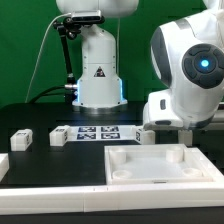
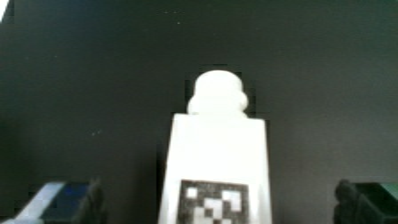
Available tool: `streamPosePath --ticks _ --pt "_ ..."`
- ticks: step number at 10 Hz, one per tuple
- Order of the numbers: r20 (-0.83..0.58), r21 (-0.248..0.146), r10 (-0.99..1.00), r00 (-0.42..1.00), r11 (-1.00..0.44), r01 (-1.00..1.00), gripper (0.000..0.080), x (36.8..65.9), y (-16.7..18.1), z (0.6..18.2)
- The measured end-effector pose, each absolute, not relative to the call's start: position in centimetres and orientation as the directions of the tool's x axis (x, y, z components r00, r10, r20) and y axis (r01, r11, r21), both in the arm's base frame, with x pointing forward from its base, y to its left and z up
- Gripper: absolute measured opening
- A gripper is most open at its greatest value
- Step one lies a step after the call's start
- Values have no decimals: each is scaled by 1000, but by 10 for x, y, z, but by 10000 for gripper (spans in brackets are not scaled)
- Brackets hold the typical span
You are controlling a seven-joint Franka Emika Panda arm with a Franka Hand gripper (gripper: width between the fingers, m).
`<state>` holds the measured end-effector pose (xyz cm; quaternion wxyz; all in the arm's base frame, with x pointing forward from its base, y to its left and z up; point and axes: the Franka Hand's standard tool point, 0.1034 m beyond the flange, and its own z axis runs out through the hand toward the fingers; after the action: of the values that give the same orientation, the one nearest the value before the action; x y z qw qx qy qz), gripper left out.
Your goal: Assemble one leg
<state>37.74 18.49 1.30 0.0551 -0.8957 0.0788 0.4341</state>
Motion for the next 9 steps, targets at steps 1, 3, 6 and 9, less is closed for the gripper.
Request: streamPosePath --ticks 1,3,6,9 --pt "-789 -14 -109 605 -981 -194 649 375 187 12" --pt "-789 -14 -109 604 -981 -196 649 375 186 11" --pt "-789 -15 -108 604 -981 -195 391 375 186 12" --pt "-789 -16 -108 604 -981 -195 288 375 186 12"
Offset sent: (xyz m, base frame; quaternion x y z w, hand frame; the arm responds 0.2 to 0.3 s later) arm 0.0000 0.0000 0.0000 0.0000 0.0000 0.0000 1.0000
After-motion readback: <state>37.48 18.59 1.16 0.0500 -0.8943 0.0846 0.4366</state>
